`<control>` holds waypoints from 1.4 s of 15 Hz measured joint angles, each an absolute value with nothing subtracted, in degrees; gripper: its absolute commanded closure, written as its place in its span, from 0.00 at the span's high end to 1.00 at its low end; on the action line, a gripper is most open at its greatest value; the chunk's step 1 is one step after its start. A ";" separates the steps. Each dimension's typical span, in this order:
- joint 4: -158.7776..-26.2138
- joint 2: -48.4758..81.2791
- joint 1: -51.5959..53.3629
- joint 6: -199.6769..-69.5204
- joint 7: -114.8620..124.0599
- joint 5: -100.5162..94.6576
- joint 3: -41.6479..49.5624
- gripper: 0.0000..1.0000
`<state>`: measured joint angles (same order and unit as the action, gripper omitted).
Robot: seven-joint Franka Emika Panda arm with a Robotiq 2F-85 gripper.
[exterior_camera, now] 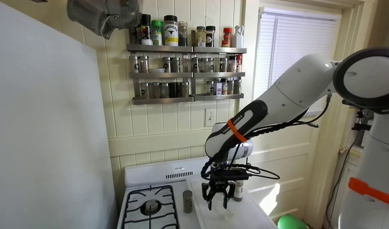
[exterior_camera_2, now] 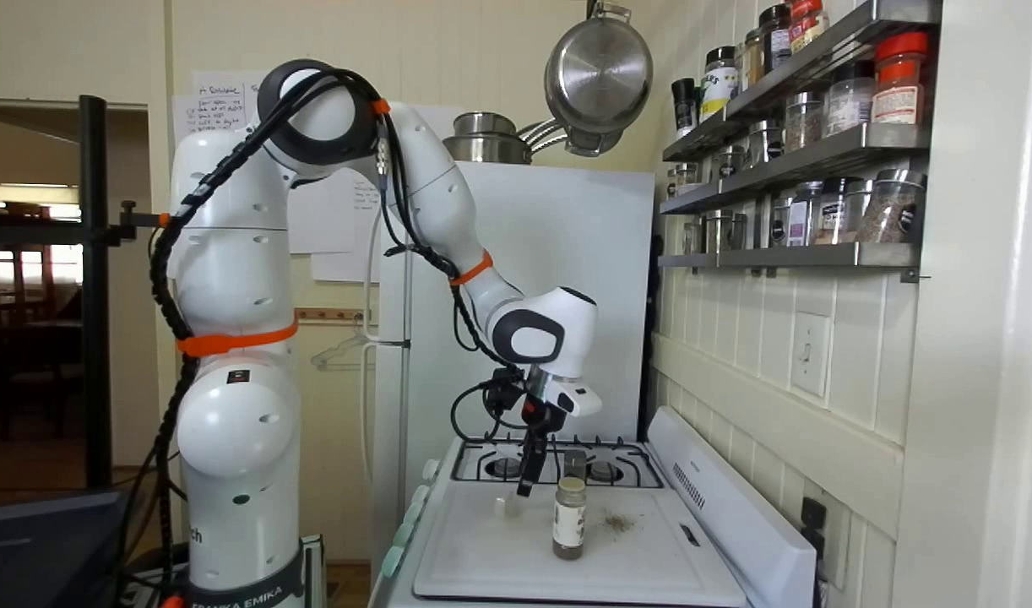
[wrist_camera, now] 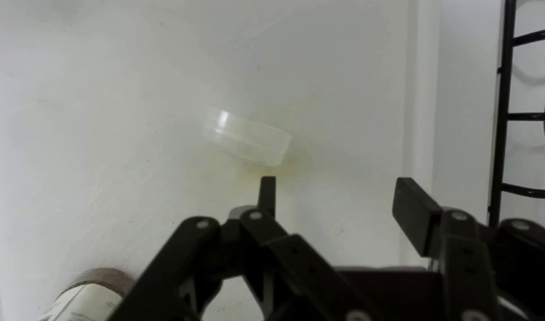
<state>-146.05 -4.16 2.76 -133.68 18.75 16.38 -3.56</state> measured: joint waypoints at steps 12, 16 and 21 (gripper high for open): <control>-151.48 -9.41 1.90 -133.67 21.28 16.90 -2.72 0.68; -152.09 -10.87 1.12 -133.52 21.66 16.61 -2.57 0.68; -152.13 -11.91 0.22 -132.47 22.18 16.24 -2.53 0.68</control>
